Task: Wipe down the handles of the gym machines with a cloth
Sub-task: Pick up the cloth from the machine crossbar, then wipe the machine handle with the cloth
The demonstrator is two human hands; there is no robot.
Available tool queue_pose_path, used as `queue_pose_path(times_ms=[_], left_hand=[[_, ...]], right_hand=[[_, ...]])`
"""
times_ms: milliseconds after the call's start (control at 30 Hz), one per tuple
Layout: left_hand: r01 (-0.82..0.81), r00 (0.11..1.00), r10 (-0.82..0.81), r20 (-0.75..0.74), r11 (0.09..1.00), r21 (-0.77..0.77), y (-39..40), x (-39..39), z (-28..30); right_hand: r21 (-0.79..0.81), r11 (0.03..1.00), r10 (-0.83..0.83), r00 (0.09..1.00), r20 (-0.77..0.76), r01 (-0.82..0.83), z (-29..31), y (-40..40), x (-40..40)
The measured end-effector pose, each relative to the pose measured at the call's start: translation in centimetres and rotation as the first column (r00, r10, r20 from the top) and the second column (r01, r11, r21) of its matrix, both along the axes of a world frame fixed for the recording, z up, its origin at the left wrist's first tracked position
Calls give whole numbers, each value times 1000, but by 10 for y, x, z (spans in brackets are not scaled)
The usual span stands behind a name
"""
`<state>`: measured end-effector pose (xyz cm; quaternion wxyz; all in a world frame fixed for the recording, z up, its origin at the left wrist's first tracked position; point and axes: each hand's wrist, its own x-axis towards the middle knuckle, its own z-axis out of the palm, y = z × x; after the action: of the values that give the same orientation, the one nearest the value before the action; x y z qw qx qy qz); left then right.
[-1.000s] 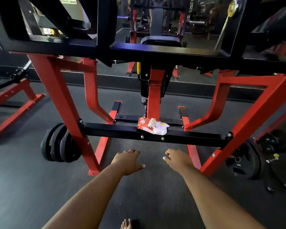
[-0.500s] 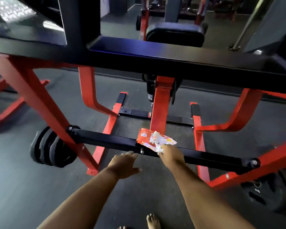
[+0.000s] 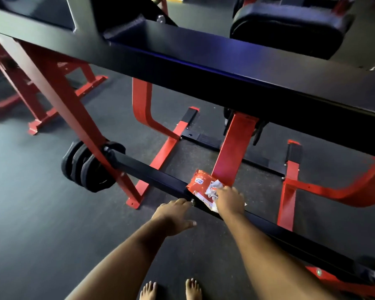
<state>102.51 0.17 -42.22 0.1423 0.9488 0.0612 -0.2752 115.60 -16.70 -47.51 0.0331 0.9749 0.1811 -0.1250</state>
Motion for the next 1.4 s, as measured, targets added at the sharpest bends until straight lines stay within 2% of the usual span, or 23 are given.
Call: queue_pose_path(times_ms=[100,200,467,633,733,800,933,1200,1400], left_hand=[[-21,1000,22,-22,1000,15,-1,-2,3],[-40,999,40,-18,999,16,2,-8,12],[-39,991,39,126,999,-5,26,-48,48],[-74,987,68,147,997,36,59,-90,73],[-138,973,122,194,988,67,90,-137,87],[-171,968,148,204,980,100,115,-171,96],[-244,943,210,257,964,108,183,-257,116],[-456,866,404,294,880,132,303,-384,146],[-556,807,496,319,821,129,392,-417,160]], right_hand=[[19,1000,24,1000,0,-24,1,-1,1],[105,994,16,999,51,-21,15,-6,-4],[272,953,55,959,277,-133,64,-15,-24],[393,901,79,960,268,-184,101,27,-68],[465,864,102,972,212,-192,116,73,-109],[491,853,151,984,94,-177,123,108,-135],[563,783,316,949,6,-264,149,195,-206],[606,653,498,860,109,-455,184,351,-307],[580,588,582,793,182,-564,198,453,-332]])
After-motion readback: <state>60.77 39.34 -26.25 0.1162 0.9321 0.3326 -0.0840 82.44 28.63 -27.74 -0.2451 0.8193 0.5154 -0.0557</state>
